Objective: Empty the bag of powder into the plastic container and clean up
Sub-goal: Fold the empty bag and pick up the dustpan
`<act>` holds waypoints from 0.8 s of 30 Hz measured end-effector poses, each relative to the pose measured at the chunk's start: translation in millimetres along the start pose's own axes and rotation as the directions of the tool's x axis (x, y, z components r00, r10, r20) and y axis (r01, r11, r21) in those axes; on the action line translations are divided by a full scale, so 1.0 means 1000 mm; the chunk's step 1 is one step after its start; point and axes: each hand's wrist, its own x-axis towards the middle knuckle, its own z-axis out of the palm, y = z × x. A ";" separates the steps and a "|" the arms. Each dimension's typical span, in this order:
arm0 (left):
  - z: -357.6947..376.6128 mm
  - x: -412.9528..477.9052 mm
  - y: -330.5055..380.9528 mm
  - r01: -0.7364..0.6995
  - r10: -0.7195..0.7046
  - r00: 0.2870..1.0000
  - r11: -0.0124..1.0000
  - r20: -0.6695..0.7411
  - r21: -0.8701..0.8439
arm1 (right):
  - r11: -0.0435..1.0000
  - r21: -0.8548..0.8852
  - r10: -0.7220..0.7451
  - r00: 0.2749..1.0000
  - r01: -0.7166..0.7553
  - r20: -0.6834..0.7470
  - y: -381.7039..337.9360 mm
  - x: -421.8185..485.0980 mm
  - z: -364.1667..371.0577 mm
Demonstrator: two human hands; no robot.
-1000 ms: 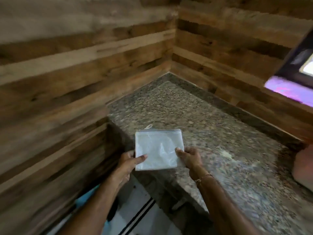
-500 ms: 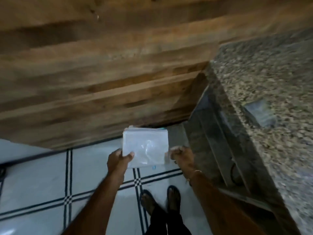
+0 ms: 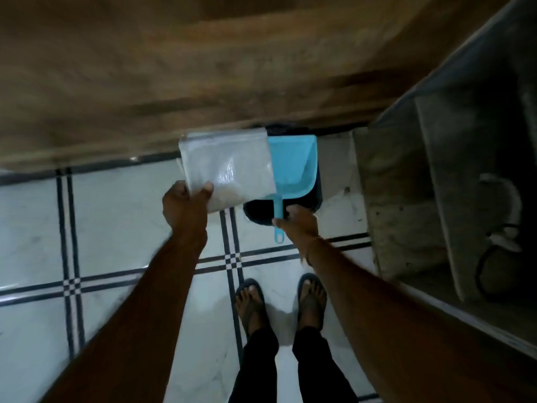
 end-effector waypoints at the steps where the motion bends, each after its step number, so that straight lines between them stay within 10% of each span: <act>1: 0.003 0.008 -0.010 -0.017 0.017 1.000 1.000 -0.001 0.002 | 1.000 -0.028 -0.002 1.000 0.002 -0.011 0.001 0.018 0.012; 6: 0.016 0.028 -0.044 -0.053 0.053 0.999 0.998 0.003 0.020 | 0.982 -0.163 0.089 0.994 -0.099 -0.069 0.001 0.060 0.044; 11: 0.025 0.020 -0.032 0.010 0.000 0.997 0.993 -0.079 0.115 | 0.968 0.248 0.065 0.984 -0.022 -0.166 0.017 0.032 0.025; 24: 0.107 0.006 -0.001 -0.034 -0.005 0.996 0.894 0.086 0.447 | 0.884 0.461 0.127 0.906 0.082 -0.404 0.109 -0.052 -0.071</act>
